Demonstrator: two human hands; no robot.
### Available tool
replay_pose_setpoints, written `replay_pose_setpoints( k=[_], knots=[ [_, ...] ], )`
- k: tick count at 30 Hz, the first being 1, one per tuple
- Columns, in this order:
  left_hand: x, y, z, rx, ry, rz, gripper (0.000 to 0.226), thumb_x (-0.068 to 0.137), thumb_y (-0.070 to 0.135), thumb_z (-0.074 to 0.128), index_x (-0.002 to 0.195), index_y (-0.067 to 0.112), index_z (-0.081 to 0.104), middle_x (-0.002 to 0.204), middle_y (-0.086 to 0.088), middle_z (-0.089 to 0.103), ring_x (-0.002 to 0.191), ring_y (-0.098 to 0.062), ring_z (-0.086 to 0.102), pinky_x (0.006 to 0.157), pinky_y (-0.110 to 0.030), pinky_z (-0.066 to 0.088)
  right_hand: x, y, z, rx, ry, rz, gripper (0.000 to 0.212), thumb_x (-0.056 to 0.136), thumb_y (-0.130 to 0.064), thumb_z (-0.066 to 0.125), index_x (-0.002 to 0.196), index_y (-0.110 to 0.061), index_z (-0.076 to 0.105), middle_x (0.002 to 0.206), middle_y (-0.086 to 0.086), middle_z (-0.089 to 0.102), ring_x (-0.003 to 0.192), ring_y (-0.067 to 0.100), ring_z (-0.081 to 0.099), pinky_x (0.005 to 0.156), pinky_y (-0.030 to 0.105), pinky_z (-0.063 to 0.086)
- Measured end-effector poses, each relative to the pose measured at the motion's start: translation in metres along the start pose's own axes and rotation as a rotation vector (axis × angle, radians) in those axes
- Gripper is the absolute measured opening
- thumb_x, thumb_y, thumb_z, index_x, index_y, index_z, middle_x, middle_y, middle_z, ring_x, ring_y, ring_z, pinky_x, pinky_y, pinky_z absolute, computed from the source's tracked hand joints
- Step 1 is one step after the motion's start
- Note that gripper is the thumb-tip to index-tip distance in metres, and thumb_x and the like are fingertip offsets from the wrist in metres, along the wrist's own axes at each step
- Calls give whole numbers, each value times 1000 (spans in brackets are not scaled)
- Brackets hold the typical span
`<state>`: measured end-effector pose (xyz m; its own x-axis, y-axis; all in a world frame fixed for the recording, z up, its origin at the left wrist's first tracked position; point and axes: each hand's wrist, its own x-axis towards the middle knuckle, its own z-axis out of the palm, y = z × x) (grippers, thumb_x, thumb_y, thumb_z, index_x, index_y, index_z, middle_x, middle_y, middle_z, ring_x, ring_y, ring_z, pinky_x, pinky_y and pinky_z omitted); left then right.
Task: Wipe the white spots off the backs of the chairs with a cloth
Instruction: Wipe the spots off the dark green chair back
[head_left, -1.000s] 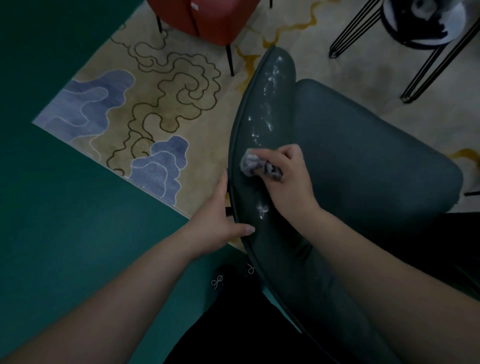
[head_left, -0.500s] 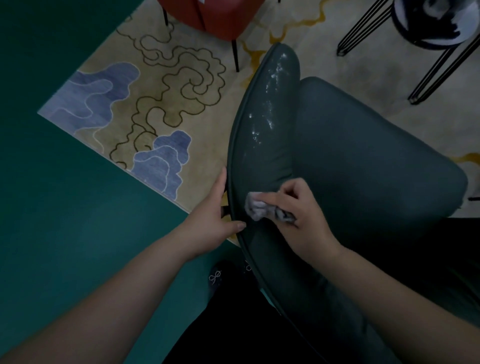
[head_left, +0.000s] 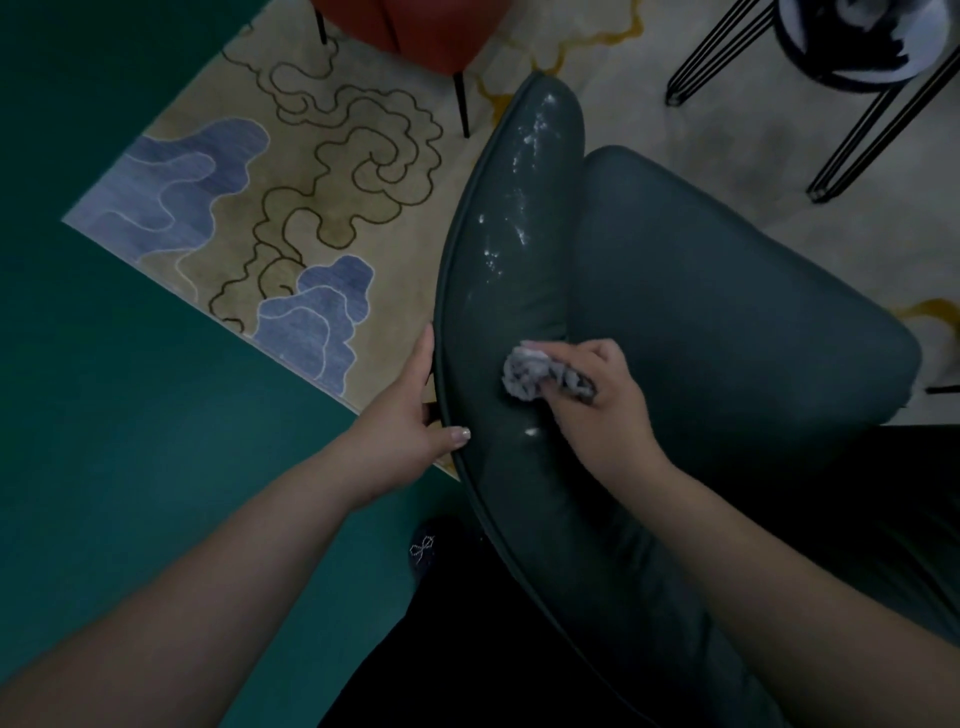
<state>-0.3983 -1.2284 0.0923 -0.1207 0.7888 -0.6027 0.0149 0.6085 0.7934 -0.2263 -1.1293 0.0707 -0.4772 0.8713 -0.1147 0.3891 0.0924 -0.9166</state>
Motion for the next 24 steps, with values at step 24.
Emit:
replay_pose_setpoints(
  k=[24],
  knots=[
    [3, 9, 11, 270, 152, 14, 106, 81, 19, 73, 151, 33, -6, 150, 11, 36, 130, -14, 44, 107, -38, 40, -32, 3, -10, -121, -103, -125, 42, 79, 5, 67, 105, -28, 69, 93, -3, 39, 89, 3, 48, 83, 9, 40]
  ],
)
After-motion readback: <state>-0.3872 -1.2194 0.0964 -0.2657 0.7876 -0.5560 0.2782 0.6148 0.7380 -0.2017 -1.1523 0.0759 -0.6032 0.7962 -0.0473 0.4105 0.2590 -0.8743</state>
